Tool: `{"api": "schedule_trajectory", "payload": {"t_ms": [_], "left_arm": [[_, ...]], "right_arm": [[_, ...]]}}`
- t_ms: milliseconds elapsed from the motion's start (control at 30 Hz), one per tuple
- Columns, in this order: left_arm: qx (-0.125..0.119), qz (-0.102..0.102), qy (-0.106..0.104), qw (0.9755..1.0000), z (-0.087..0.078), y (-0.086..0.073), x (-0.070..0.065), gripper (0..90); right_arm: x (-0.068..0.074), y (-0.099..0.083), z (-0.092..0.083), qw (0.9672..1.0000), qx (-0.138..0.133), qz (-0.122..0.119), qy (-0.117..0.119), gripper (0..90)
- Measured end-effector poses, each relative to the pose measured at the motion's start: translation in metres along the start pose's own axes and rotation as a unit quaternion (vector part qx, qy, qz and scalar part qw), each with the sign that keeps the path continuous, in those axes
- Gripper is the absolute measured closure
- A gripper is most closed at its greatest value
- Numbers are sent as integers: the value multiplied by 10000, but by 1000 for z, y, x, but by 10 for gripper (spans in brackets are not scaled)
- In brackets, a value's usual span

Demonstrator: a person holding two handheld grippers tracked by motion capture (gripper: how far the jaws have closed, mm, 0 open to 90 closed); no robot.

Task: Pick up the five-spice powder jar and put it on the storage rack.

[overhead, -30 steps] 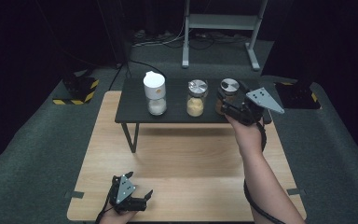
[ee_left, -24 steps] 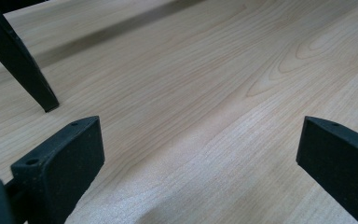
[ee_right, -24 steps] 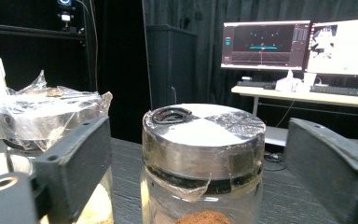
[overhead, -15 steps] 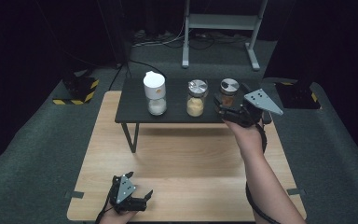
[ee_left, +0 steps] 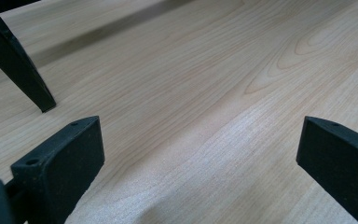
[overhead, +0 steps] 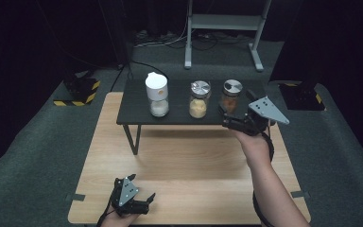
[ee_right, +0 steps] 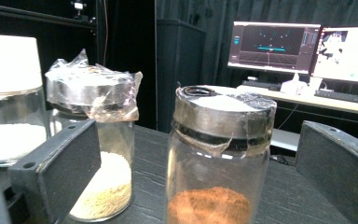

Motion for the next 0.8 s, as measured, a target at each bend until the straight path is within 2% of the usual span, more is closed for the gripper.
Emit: {"api": "schedule_trajectory", "payload": {"t_ms": [800], "left_arm": [[17, 0, 29, 10000, 0, 0, 0, 10]], "right_arm": [[15, -13, -43, 9997, 65, -246, 18, 0]]}}
Point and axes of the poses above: each handheld gripper's, and its own axes: z roughly forward along the jaws, y roughly out of its top, x roughly to its left, the point moved 9 cm from there along z, roughly forward along the jaws, and after that the axes turned 2 degrees about -y, right-handed, at the moved point
